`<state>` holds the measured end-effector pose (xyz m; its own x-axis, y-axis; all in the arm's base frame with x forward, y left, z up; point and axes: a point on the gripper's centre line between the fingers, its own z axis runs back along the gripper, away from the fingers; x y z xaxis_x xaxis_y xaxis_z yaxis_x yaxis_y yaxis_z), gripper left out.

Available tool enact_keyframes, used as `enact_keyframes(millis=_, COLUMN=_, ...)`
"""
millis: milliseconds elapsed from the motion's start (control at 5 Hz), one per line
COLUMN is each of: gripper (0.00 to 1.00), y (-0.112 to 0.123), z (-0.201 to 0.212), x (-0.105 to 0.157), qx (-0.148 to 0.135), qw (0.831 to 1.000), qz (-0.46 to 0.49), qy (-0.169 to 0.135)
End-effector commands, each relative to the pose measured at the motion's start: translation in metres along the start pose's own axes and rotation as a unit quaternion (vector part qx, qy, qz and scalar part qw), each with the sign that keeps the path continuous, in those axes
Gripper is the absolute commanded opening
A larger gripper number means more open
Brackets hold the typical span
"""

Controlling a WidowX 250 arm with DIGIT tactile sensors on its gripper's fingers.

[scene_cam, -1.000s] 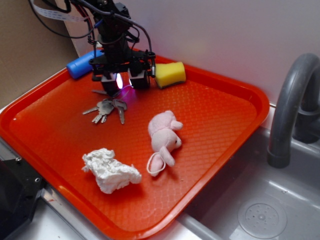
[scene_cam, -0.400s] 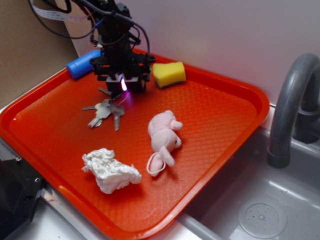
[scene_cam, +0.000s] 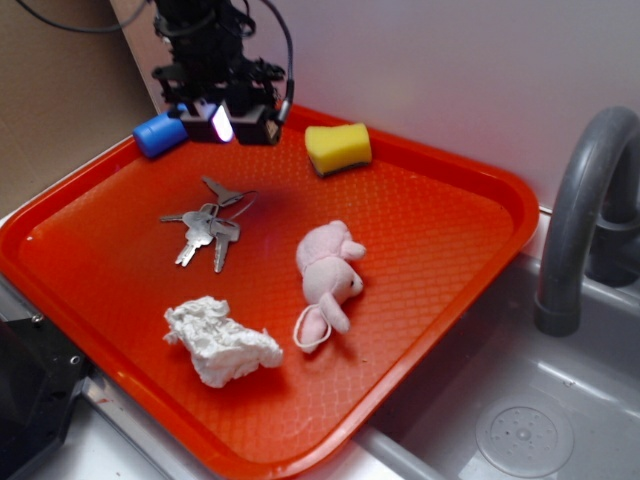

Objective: Grab the silver keys.

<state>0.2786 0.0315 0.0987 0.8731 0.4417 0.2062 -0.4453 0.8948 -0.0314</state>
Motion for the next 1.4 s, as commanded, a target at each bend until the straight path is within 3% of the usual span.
enact_keyframes(millis=0, gripper=1.00, y=-0.008, z=0.032, x=-0.008, qx=-0.050, qw=0.997, qz=-0.066, qy=-0.004)
enact_keyframes(millis=400, gripper=1.00, y=-0.018, z=0.003, x=-0.033, qx=-0.015, qw=0.995, qz=-0.100, qy=0.022)
enact_keyframes(millis=800, gripper=1.00, y=-0.008, z=-0.026, x=-0.030, qx=0.034, qw=0.993, qz=-0.107, qy=0.021)
enact_keyframes(millis=1200, gripper=1.00, y=0.004, z=-0.047, x=-0.023, qx=0.060, qw=0.993, qz=-0.099, qy=0.038)
